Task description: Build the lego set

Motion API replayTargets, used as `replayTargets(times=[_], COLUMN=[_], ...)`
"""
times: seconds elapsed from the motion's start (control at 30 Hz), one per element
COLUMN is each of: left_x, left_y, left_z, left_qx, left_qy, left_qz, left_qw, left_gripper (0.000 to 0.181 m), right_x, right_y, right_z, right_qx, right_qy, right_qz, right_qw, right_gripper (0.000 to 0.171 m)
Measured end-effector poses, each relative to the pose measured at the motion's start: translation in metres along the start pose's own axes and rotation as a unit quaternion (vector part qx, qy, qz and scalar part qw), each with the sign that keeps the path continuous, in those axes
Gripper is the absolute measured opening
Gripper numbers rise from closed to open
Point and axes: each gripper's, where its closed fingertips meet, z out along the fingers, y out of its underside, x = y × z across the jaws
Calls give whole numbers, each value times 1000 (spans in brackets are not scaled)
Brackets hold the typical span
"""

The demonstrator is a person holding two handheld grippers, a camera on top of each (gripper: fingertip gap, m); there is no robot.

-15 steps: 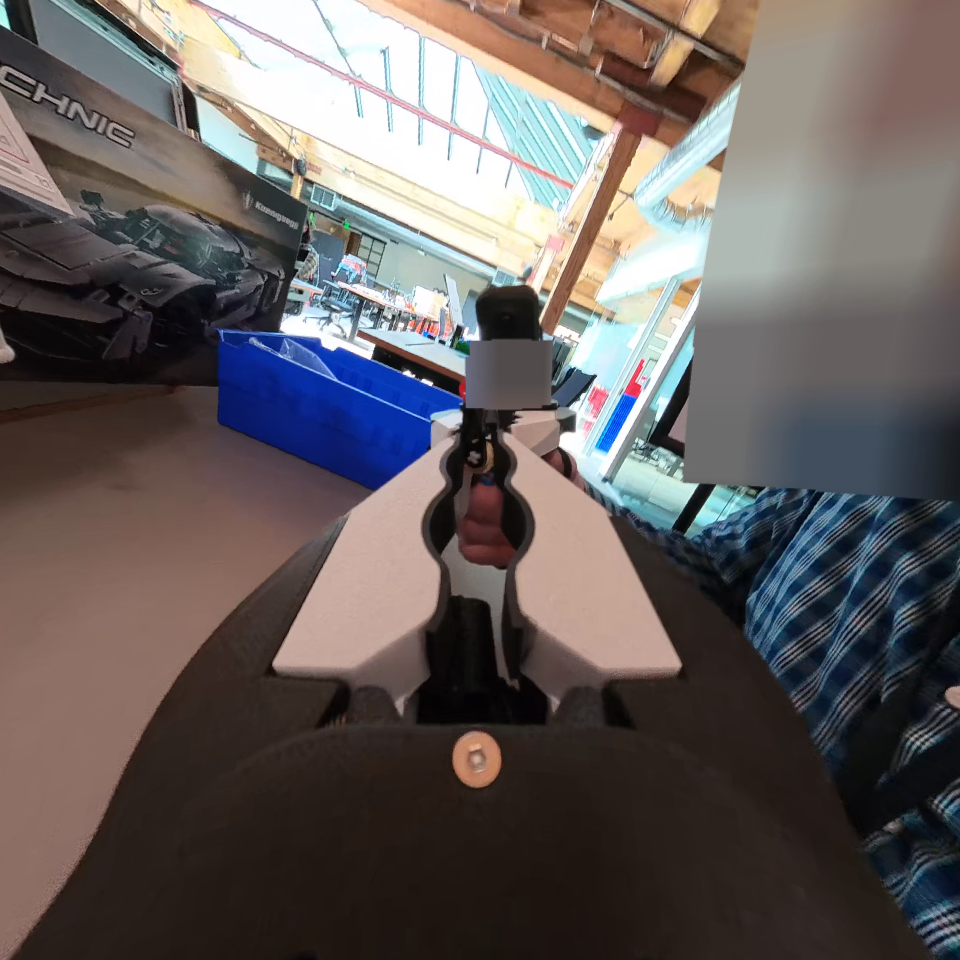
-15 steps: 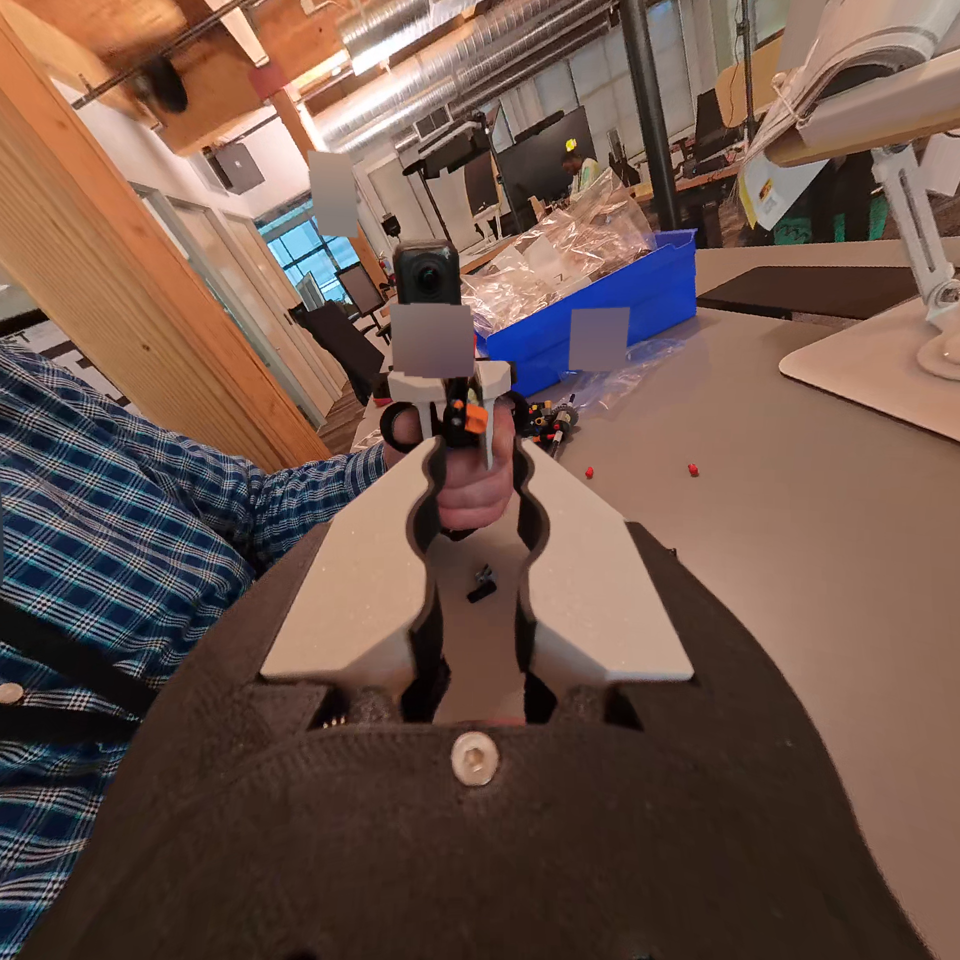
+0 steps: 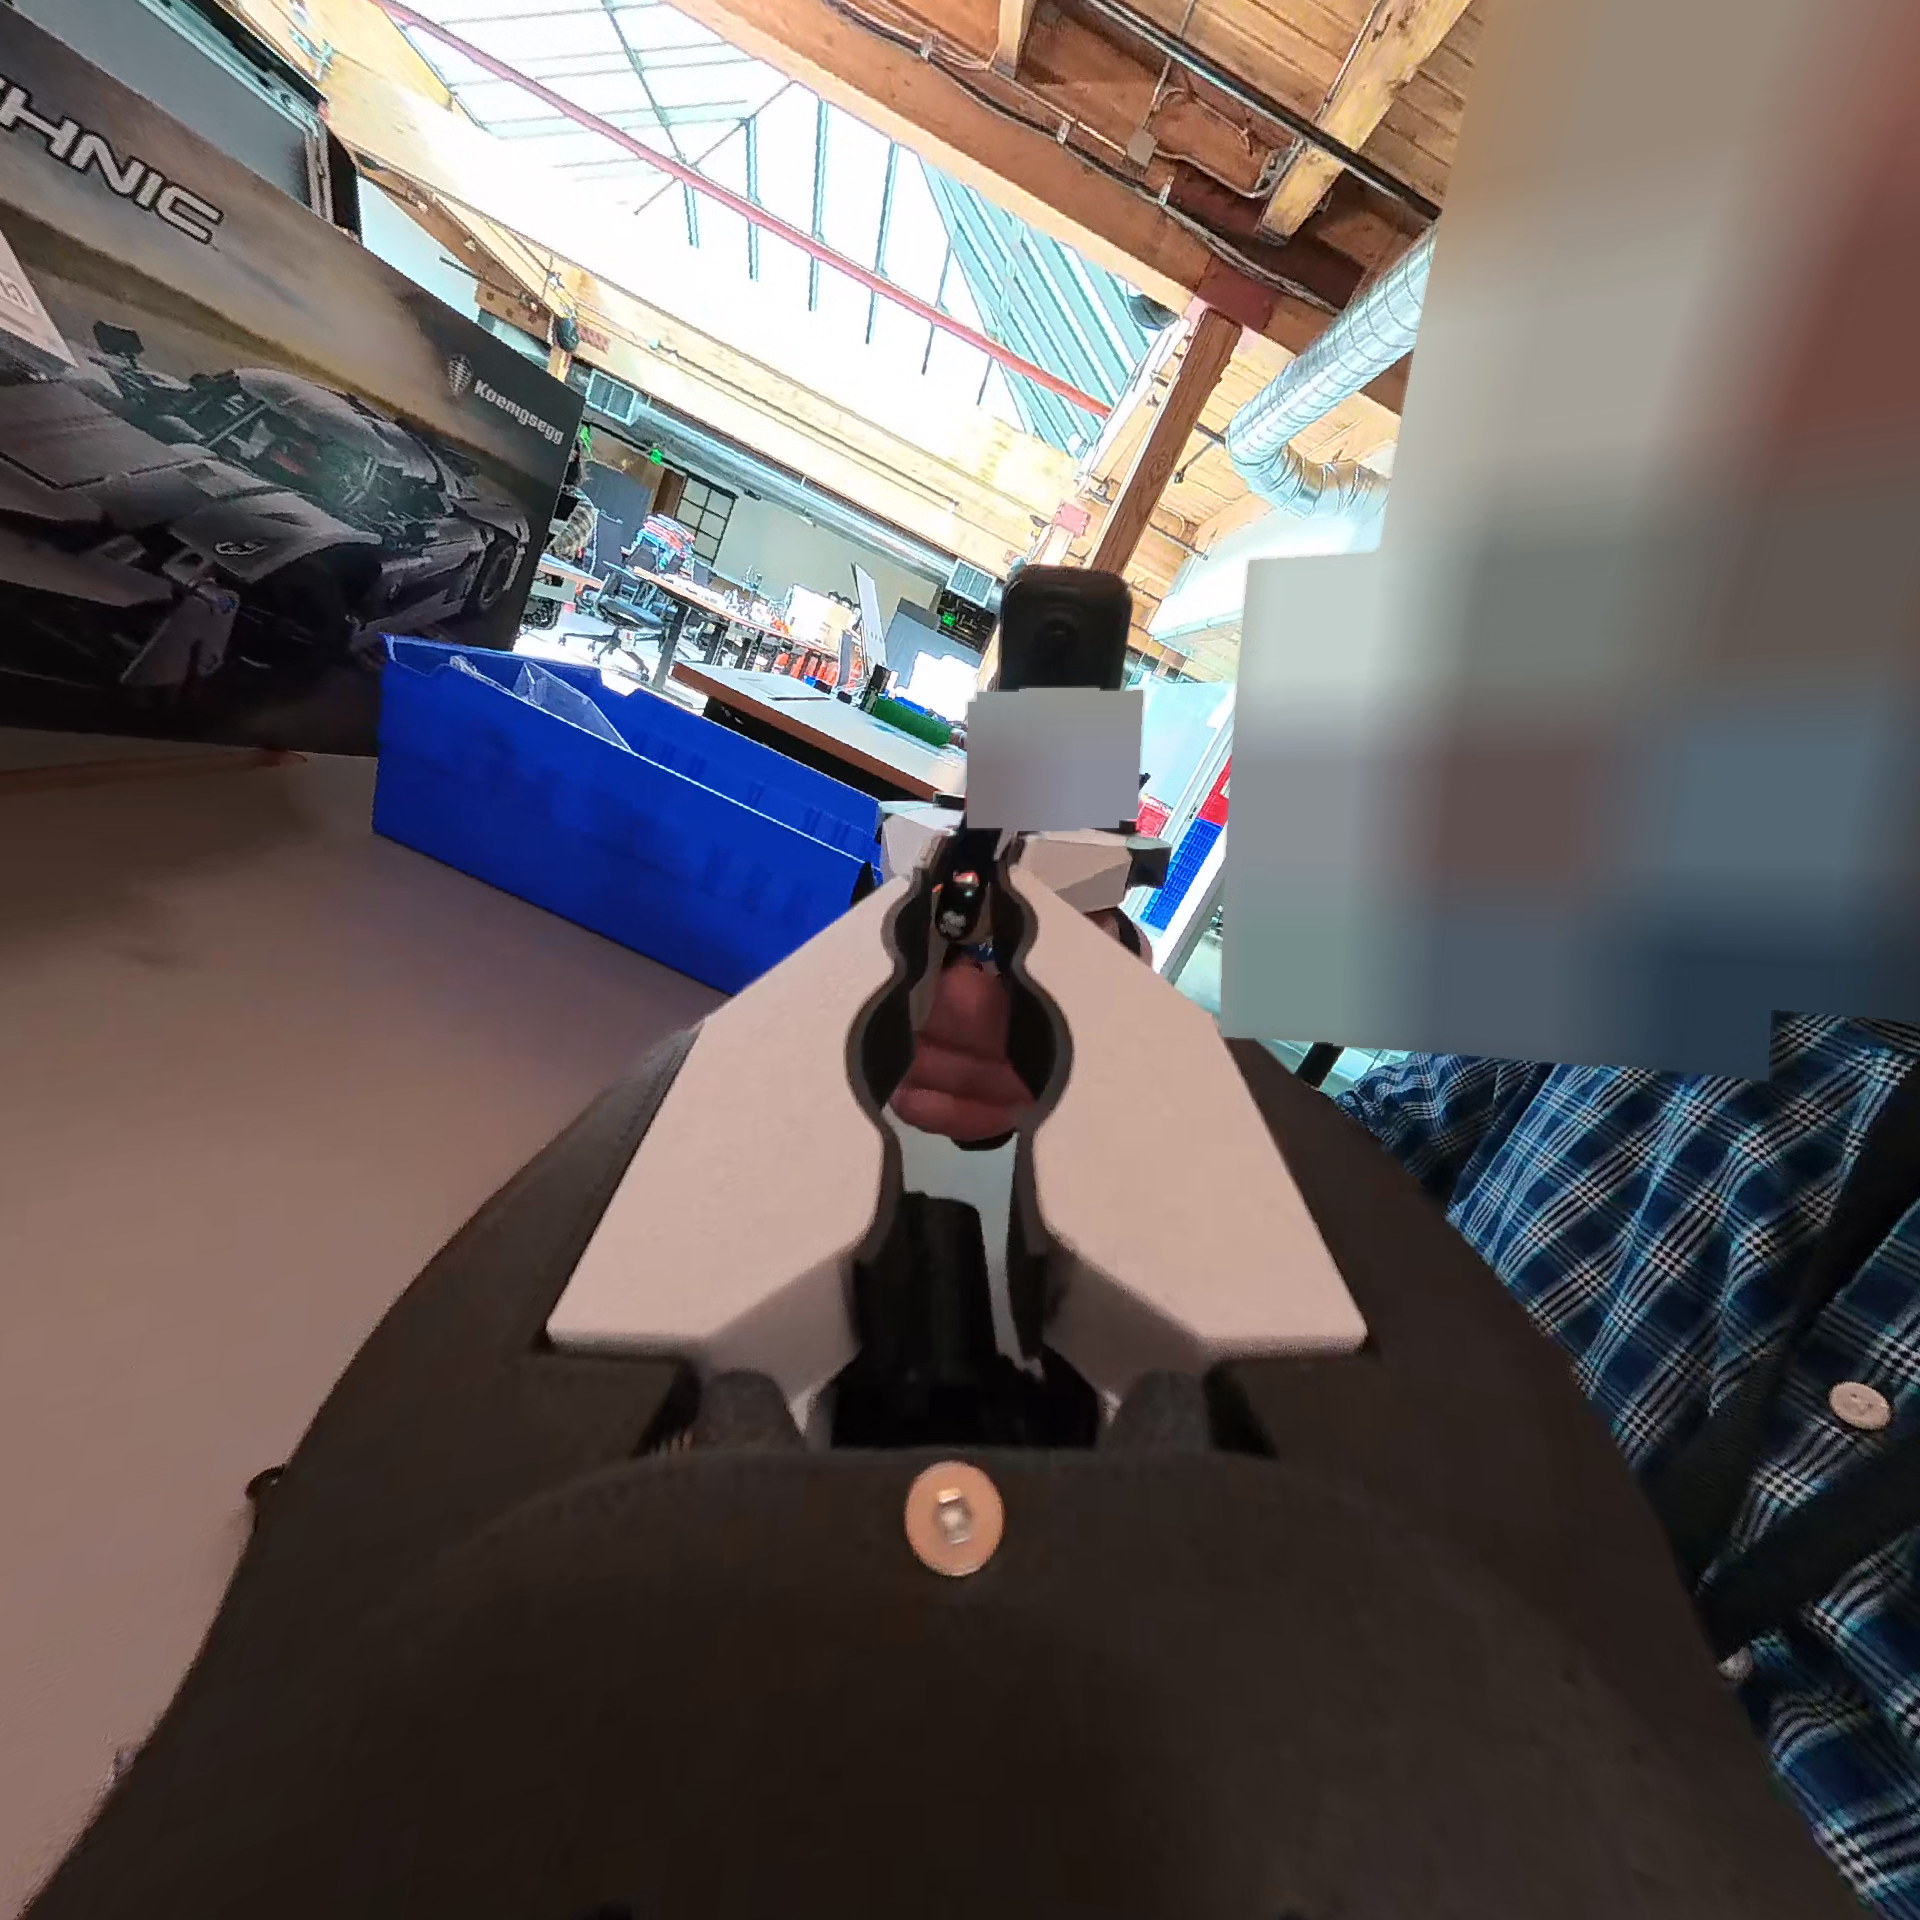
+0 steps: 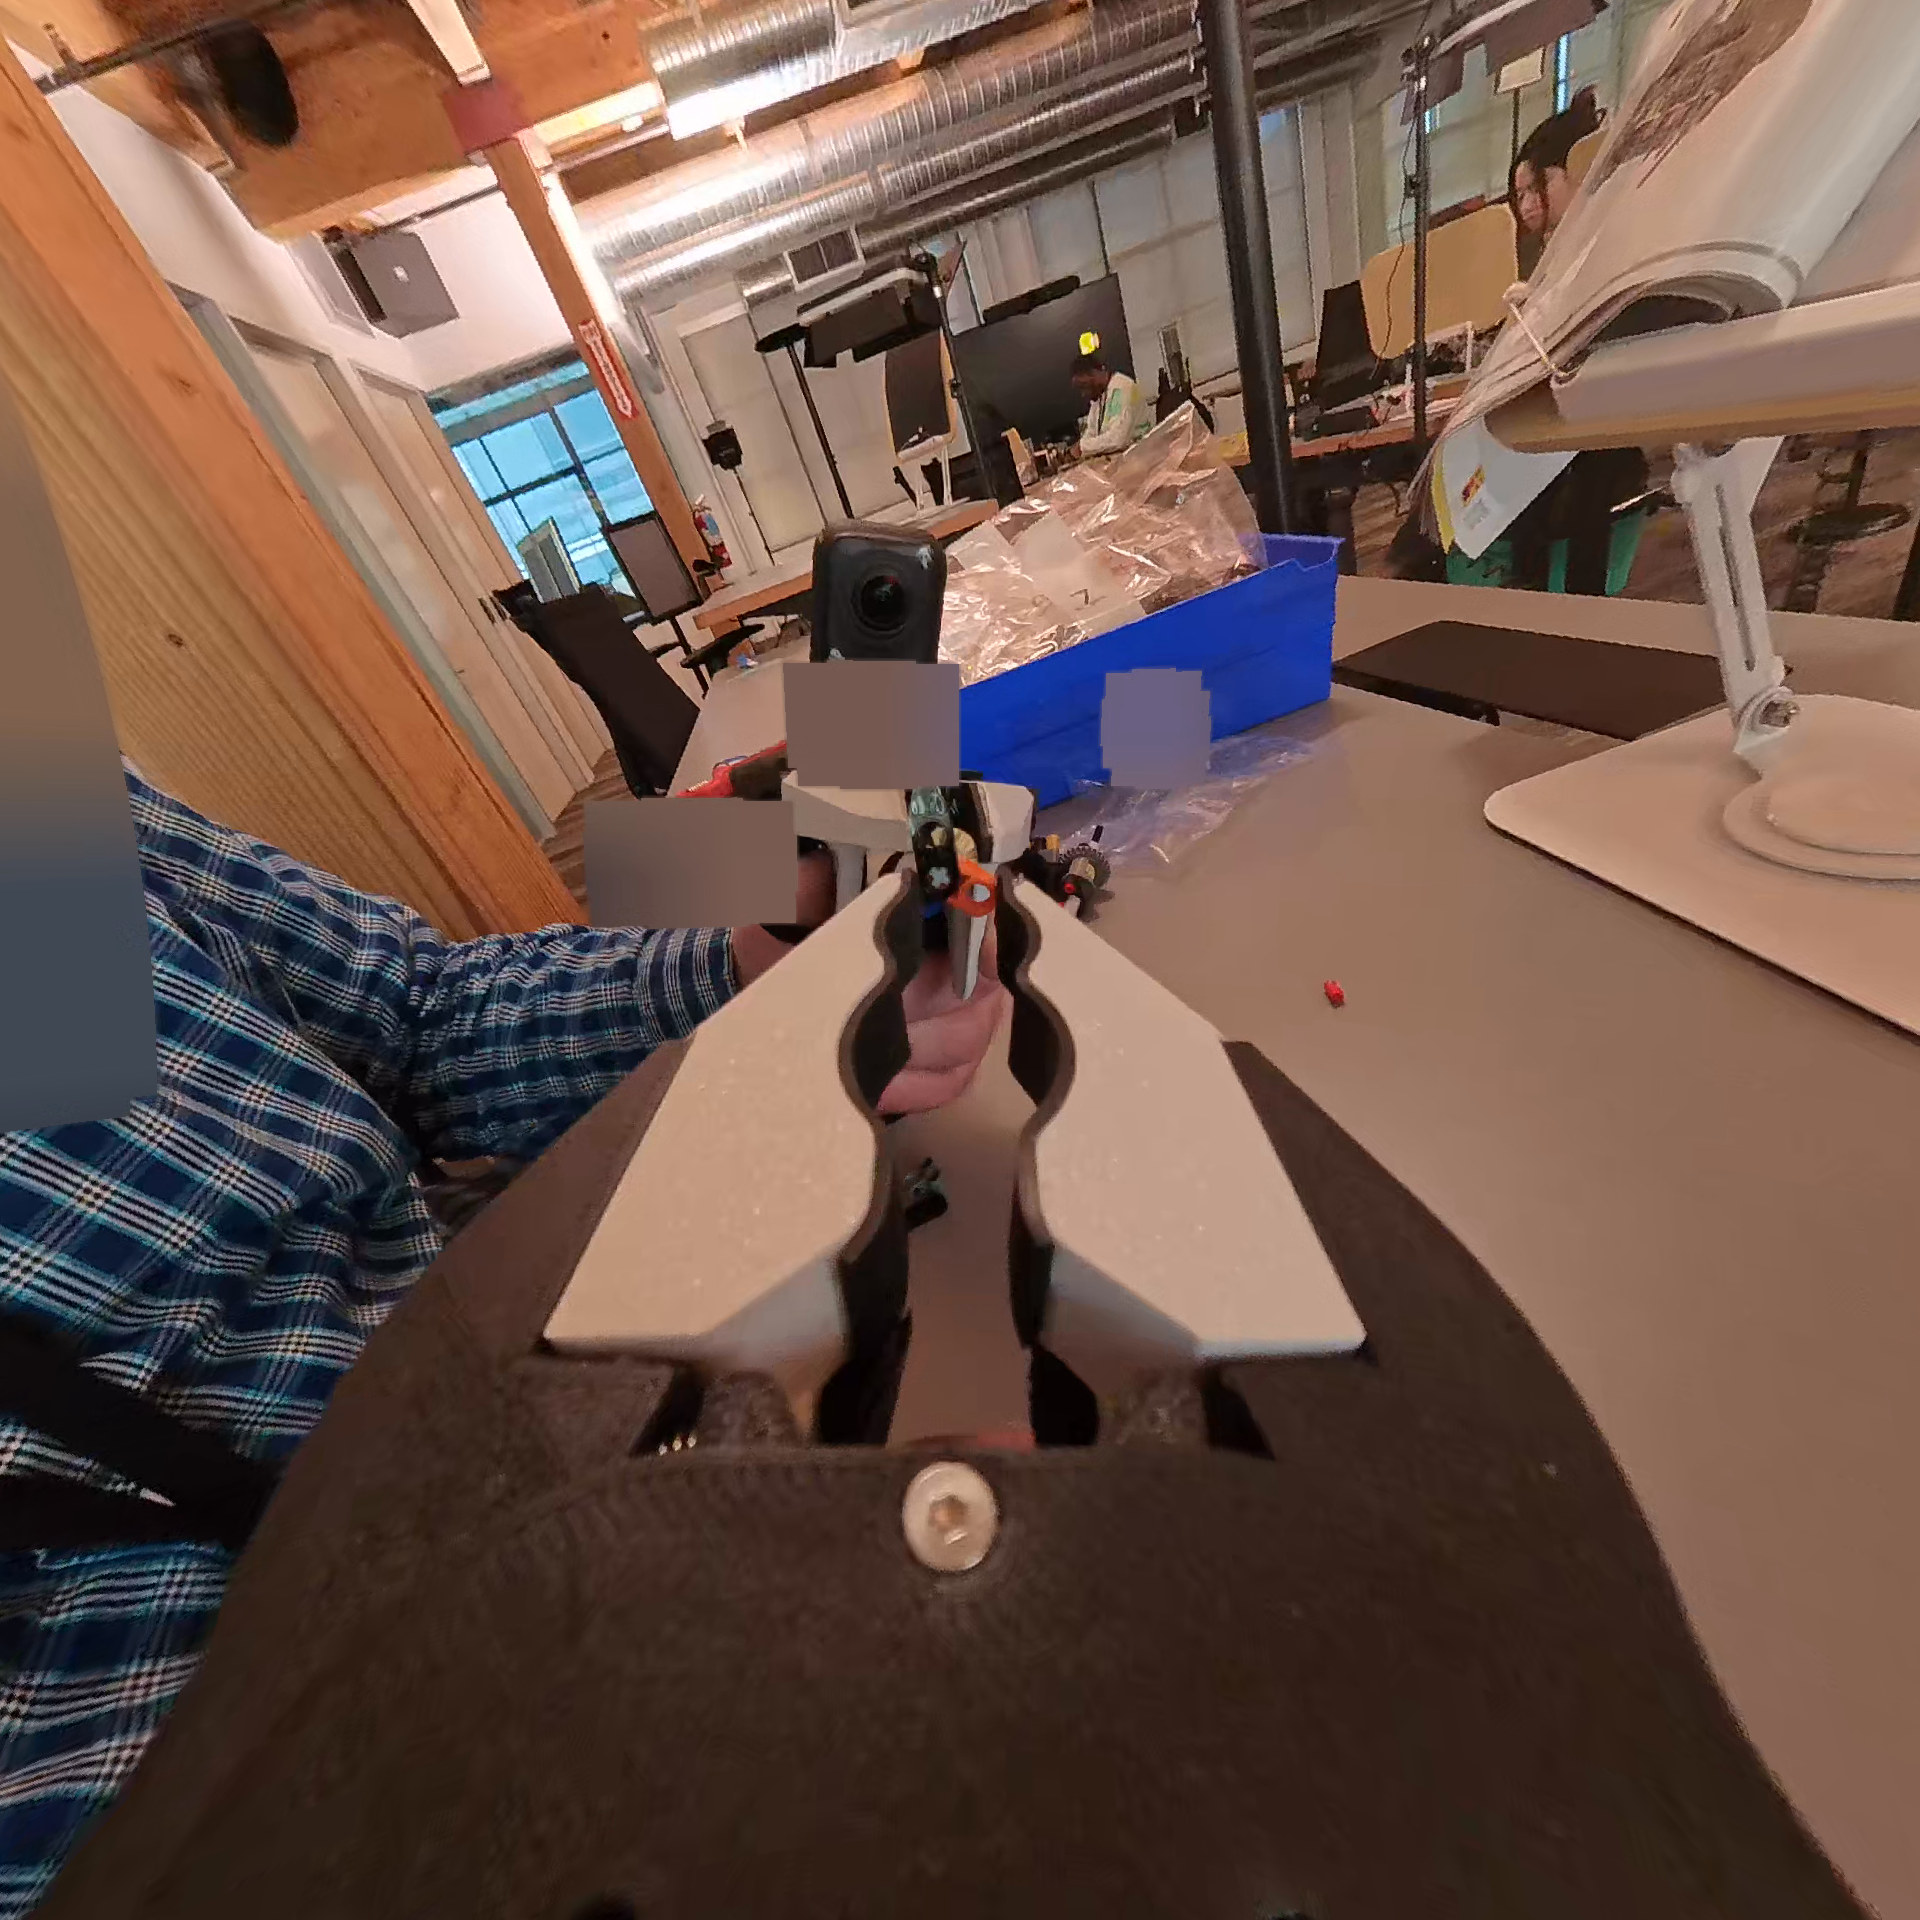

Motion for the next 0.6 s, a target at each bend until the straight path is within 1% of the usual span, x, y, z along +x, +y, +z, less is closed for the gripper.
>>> replayTargets(times=[0.03, 0.07, 0.27, 0.37, 0.5, 0.6], left_x=[1, 3, 3, 3, 1, 3], left_y=[0, 0, -1, -1, -2, -2], left_z=[0, 0, -1, -1, 0, 1], left_qx=[-2, -4, -14, -13, 1, 14], left_qy=[0, 2, -8, -7, -2, 12], left_qz=[5, 17, 47, 41, 4, -26], left_qw=[1000, 1000, 999, 999, 1000, 999], left_gripper=[10, 13, 12, 10, 10, 10], right_x=[0, 0, -2, -2, 0, -2], right_y=[0, 0, 0, 0, -2, -5], right_z=[0, 0, 1, 0, 1, 1], right_qx=[-2, -4, -5, 0, 7, 17], right_qy=[3, 7, 10, 11, 27, 24], right_qz=[-5, -12, -21, -21, -41, -49], right_qw=[1000, 1000, 1000, 1000, 999, 998], right_gripper=[10, 5, 5, 5, 5, 6])
